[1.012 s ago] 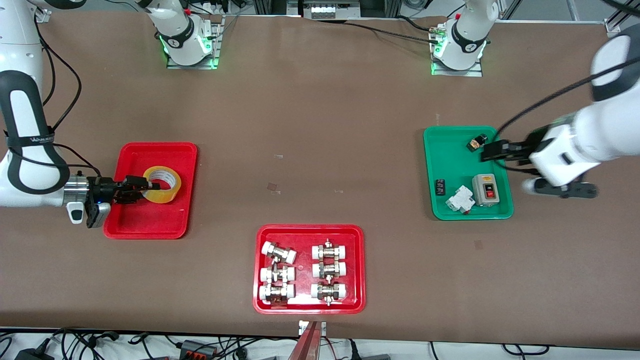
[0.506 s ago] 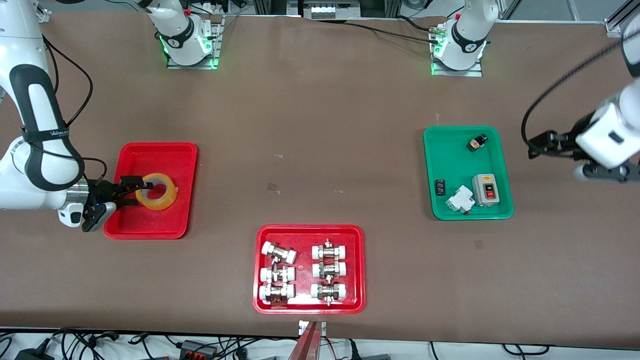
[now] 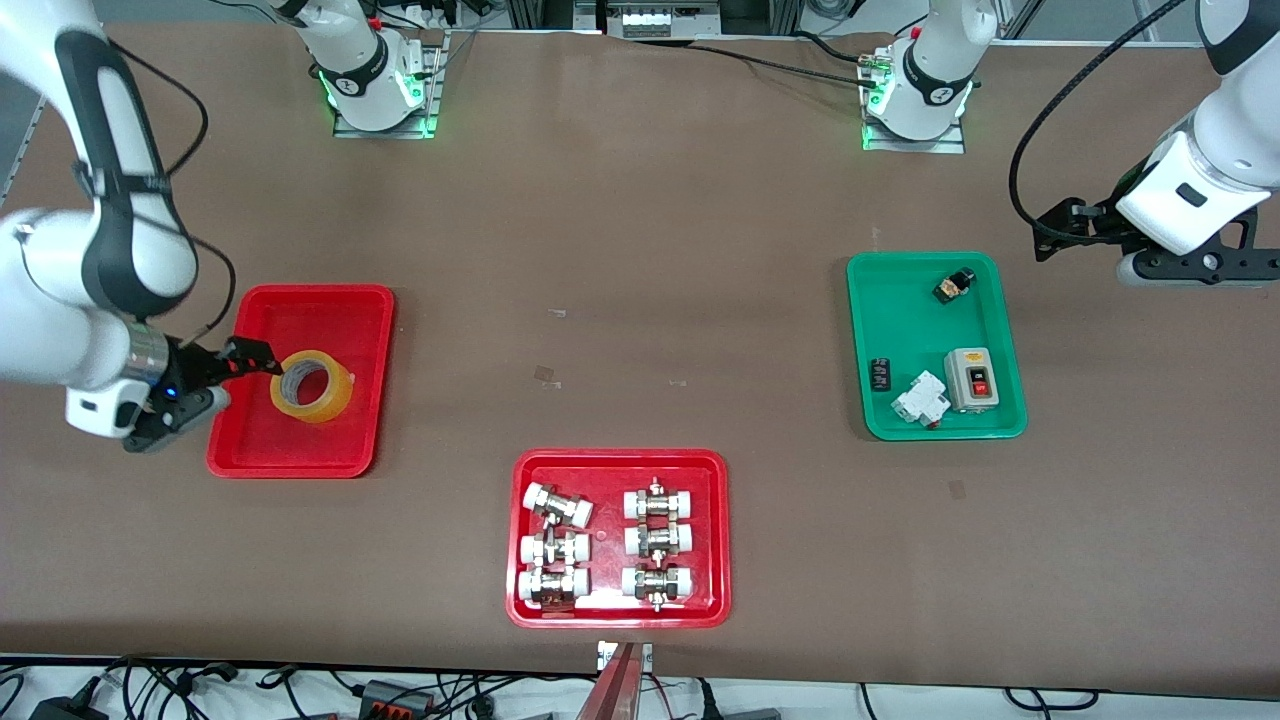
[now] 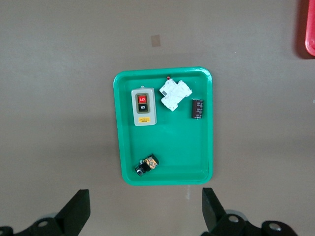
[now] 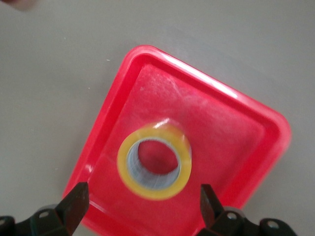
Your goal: Left arm passes tape to right arm into tray
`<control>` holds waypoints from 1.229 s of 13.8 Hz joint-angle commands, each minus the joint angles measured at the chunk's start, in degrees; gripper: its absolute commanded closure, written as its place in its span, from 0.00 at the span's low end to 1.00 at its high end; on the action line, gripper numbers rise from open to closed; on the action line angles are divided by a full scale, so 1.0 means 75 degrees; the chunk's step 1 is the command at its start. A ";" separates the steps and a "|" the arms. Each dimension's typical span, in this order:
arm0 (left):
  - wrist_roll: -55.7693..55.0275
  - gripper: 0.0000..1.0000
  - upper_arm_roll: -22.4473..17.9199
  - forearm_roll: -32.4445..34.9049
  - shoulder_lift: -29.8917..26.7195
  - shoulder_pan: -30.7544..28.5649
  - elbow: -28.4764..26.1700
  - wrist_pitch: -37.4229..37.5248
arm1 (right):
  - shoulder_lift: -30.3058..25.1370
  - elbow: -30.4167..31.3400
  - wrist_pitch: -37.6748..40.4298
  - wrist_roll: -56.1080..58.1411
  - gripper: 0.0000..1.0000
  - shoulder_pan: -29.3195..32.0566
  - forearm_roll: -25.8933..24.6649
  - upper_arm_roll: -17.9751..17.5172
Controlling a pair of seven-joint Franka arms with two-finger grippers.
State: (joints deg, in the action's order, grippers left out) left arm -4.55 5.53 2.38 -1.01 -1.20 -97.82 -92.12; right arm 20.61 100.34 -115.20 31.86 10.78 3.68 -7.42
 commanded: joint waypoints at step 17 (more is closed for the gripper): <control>-0.0085 0.00 -0.0082 -0.0270 0.0064 0.0113 0.0129 -0.0174 | -0.2865 -0.1284 0.3665 -0.4155 0.00 -0.0782 -0.0538 -0.0065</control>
State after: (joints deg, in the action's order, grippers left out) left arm -4.66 5.36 1.27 -0.90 -0.66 -97.78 -93.37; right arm -3.10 93.94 -89.13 1.69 4.61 0.05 -7.91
